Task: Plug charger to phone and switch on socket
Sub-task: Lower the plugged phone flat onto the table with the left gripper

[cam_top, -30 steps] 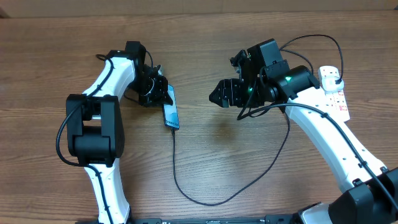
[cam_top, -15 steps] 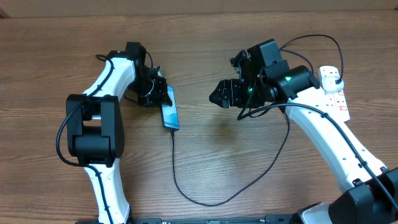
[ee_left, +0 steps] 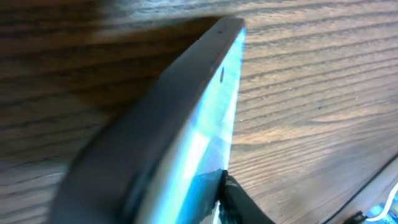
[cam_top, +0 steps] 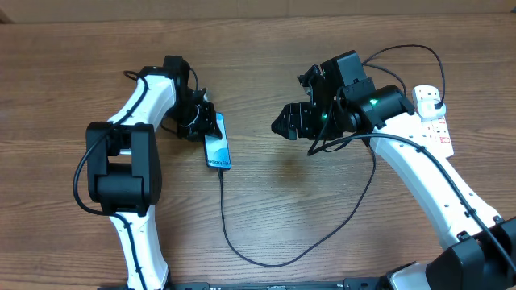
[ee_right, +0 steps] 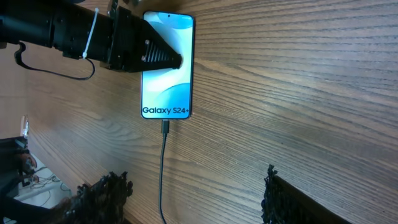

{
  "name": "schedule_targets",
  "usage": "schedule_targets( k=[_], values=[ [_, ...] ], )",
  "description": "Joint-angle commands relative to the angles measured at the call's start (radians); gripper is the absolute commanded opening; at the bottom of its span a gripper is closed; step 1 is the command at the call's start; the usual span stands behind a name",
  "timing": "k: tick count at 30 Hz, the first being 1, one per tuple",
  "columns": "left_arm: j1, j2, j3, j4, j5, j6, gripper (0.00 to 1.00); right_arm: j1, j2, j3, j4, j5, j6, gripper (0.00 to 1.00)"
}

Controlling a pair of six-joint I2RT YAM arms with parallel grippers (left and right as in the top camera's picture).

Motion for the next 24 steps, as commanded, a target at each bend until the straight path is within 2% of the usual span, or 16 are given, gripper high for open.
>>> schedule_targets(
  k=[1, 24],
  values=[
    [-0.007, 0.002, -0.024, -0.003, -0.085, -0.013, 0.3, -0.003, -0.02, 0.022, 0.003, 0.007, -0.008, 0.72],
    [-0.006, 0.002, -0.024, -0.022, -0.188, -0.013, 0.44, -0.003, -0.02, 0.021, -0.011, 0.007, -0.008, 0.72]
  ],
)
